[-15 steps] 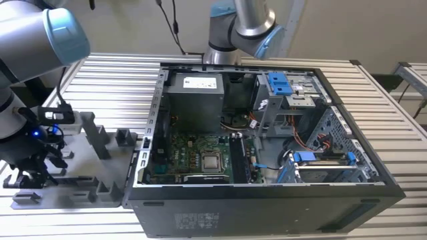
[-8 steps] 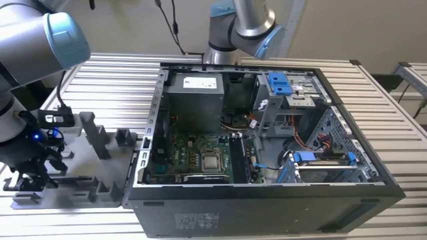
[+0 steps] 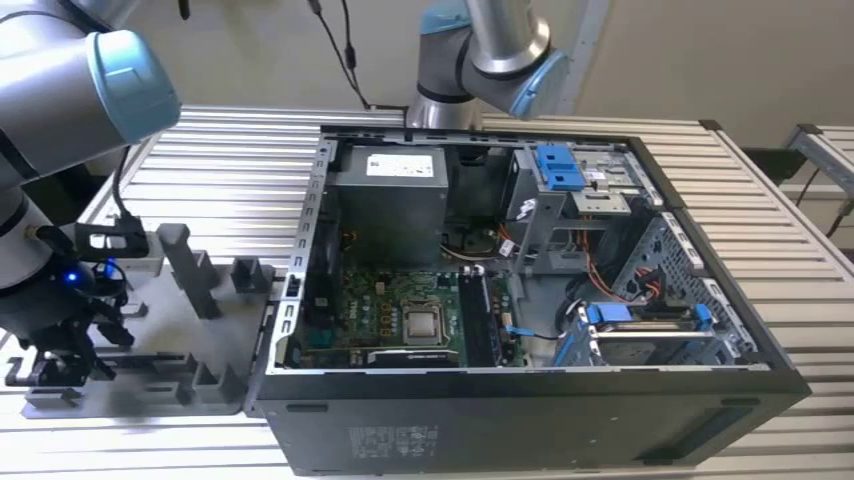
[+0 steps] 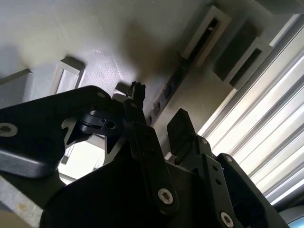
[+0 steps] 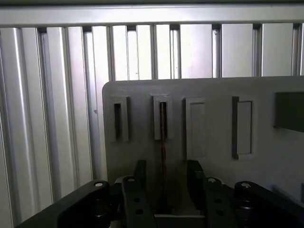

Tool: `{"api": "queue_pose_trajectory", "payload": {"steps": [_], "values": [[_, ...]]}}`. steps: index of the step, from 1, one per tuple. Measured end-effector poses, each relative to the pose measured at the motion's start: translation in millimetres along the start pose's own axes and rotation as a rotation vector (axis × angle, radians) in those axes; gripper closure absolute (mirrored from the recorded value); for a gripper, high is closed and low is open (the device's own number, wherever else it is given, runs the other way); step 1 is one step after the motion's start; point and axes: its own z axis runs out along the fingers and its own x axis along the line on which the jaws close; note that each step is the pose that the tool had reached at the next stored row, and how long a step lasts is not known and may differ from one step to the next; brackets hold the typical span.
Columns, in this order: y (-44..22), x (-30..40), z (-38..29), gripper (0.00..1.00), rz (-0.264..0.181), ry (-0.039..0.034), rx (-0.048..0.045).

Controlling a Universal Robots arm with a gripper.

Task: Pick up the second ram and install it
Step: 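Pick up the second ram and move it above second insertion slot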

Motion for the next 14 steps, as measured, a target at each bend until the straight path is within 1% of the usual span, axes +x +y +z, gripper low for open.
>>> {"api": "queue_pose_trajectory", "payload": {"steps": [11,12,13,14], "values": [[0.1,-0.1,0.2,0.52,0.000,0.0013,0.0003],[0.1,0.0,0.2,0.54,0.000,0.0015,0.0003],[0.1,0.0,0.1,0.61,0.000,0.0017,0.0003],[0.1,0.0,0.2,0.61,0.000,0.0018,0.0003]]}}
